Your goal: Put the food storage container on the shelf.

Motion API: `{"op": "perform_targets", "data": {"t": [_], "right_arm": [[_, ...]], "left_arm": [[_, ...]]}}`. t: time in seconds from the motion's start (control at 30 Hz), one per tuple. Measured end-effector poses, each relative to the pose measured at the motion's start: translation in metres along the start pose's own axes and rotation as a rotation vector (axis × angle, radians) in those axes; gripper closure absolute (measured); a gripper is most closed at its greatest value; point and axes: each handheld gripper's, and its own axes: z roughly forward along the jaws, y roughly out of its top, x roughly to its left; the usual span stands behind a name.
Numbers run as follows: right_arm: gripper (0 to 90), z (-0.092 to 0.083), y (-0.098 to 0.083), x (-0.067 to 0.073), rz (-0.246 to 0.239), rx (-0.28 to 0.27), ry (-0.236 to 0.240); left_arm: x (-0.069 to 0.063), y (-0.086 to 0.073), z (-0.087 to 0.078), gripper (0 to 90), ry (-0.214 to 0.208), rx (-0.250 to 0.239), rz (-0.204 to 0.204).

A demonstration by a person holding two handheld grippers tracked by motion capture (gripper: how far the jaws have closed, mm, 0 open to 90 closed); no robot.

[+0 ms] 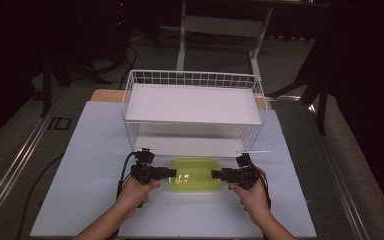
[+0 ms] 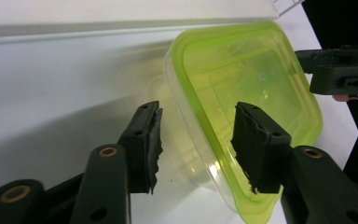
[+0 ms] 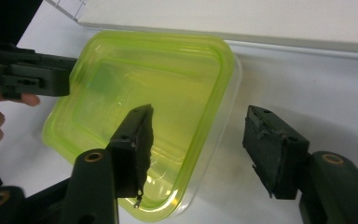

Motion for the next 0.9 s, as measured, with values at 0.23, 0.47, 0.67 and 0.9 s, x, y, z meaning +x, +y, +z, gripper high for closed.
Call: {"op": "perform_targets", "data": {"t": [0.23,0.47,0.67,0.9], "right_arm": [[68.9,0.001,-0.003,-0.006,0.055,0.022,0.026],[73.7,0.001,-0.006,-0.006,0.079,0.032,0.035],[75.5,-0.003,-0.010,0.000,0.071,0.020,0.016],[76.2,-0.005,-0.013,0.003,0.062,0.012,0.011]], "left_arm": [[-0.003,-0.003,0.003,68.3,-0.006,0.014,0.019],[-0.006,-0.005,0.002,71.6,-0.009,0.015,0.024],[-0.009,-0.008,0.000,74.4,-0.010,0.013,0.021],[-0.012,-0.012,-0.002,75.0,-0.006,-0.003,0.038]]}}
